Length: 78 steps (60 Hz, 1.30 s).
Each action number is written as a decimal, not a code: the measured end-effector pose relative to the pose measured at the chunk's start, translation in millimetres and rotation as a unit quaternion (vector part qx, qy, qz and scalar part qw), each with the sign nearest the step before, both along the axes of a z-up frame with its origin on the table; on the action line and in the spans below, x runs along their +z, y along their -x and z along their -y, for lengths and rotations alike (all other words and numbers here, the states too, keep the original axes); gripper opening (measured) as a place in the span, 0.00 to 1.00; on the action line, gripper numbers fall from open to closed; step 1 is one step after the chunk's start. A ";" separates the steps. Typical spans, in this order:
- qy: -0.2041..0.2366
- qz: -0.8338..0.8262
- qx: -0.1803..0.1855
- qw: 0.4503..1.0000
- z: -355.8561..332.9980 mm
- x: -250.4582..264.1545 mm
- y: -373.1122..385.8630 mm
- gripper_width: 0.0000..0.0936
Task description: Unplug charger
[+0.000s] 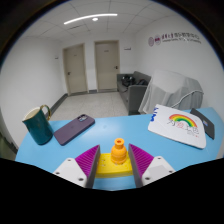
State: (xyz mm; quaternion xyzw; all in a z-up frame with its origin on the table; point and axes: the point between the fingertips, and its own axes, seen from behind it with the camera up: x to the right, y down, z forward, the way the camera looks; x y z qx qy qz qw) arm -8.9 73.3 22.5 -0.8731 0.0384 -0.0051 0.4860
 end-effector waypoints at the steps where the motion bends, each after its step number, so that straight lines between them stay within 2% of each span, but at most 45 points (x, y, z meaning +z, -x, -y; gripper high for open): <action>1: -0.003 -0.004 -0.001 1.000 -4.0 0.4 -0.3 0.58; 4: -0.004 0.012 -0.006 1.000 -10.9 -2.7 -9.1 0.37; 5: -0.004 0.024 -0.010 1.000 -10.6 -3.6 -13.5 0.23; 8: -0.021 0.012 -0.013 1.000 -12.5 -1.7 -11.8 0.22; 11: -0.034 0.004 -0.020 0.999 -13.6 -0.5 -12.2 0.16; 15: -0.041 0.019 -0.007 0.999 -14.7 0.7 -11.2 0.09; 22: -0.024 0.011 0.006 1.000 -11.5 6.8 -9.7 0.06; 28: -0.131 0.033 0.003 0.991 -17.8 110.3 -25.2 0.06; 33: -0.166 0.052 -0.007 0.985 -12.6 177.1 -54.7 0.06; 35: -0.166 0.055 -0.013 0.984 -15.0 191.2 -66.2 0.05; 38: -0.153 0.064 -0.022 0.986 -11.1 192.2 -84.8 0.06; 41: -0.121 0.072 -0.028 0.990 -5.0 172.9 -101.0 0.05; 48: 0.000 0.059 -0.032 0.998 27.1 85.8 -119.8 0.06; 54: 0.064 0.019 -0.034 0.997 42.4 19.9 -114.6 0.06; 63: 0.107 0.034 -0.037 0.993 45.2 -24.2 -120.0 0.07; 68: 0.132 0.038 -0.042 0.990 47.7 -39.3 -125.9 0.15; 70: 0.122 0.034 -0.045 0.991 43.0 -36.4 -127.6 0.18; 75: 0.126 0.025 -0.037 0.991 41.4 -37.6 -127.1 0.23; 78: 0.129 0.022 -0.032 0.991 42.2 -37.5 -127.3 0.33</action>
